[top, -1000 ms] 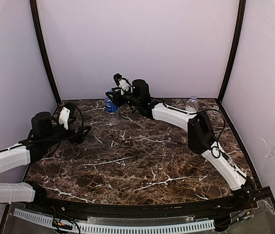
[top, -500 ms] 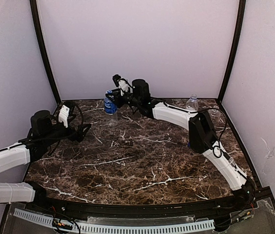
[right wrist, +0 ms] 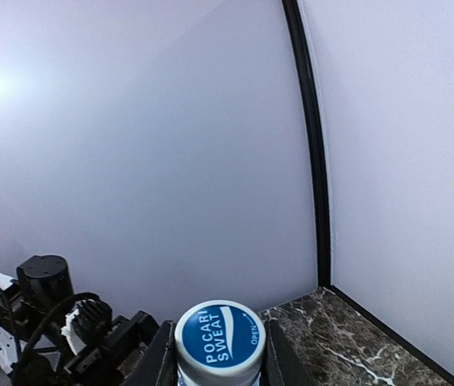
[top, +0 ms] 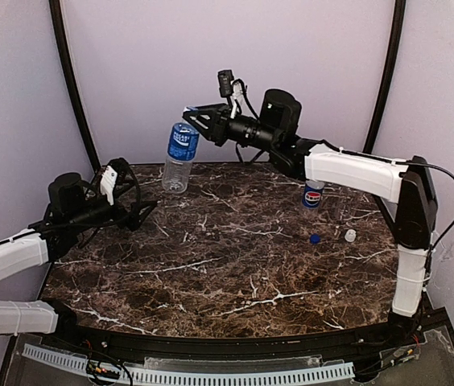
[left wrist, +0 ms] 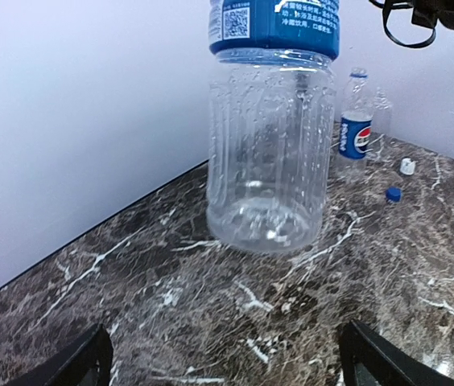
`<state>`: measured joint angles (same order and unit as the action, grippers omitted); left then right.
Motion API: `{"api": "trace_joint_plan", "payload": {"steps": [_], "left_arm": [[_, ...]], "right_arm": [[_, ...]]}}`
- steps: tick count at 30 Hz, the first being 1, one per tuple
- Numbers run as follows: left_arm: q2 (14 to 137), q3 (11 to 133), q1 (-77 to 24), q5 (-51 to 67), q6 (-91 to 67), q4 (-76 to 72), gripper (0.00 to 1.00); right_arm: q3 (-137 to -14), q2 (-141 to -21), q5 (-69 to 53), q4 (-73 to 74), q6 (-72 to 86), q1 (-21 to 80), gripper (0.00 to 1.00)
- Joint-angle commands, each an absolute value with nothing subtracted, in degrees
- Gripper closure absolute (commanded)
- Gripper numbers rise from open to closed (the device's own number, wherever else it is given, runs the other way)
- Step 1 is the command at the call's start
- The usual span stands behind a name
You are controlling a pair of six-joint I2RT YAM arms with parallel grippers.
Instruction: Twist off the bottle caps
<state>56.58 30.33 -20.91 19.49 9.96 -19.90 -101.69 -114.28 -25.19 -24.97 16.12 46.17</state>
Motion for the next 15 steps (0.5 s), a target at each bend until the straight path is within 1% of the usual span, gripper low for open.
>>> {"api": "trace_joint_plan", "payload": {"steps": [1,6,9,11,12,15], "left_arm": [[58.14,35.61,-24.11,28.31,9.68,-19.01,0.01],[60.29,39.69,-26.36,27.3,4.72,-18.01,0.01],[61.19,40.64,-27.42,29.75,4.72,-17.02,0.02],[61.52,40.73,-29.23,30.29,5.27,-16.22,0.08],[61.56,40.53,-30.12,30.16,4.94,-16.1,0.13],[61.85,40.21,-30.52,29.22,4.59,-16.34,0.22]], "right_arm": [[-94.3,-112.22,-25.52,-32.99,18.78,50.8,1.0],[-91.11,-109.31,-25.28,-35.29,17.89,53.42,1.0],[-89.95,-108.65,-24.62,-36.23,17.87,53.87,1.0],[-89.64,-108.34,-24.78,-37.01,18.56,53.92,1.0],[-89.24,-108.07,-24.87,-37.62,18.7,53.96,1.0],[-88.37,-107.35,-24.14,-38.16,18.23,54.09,1.0]]}}
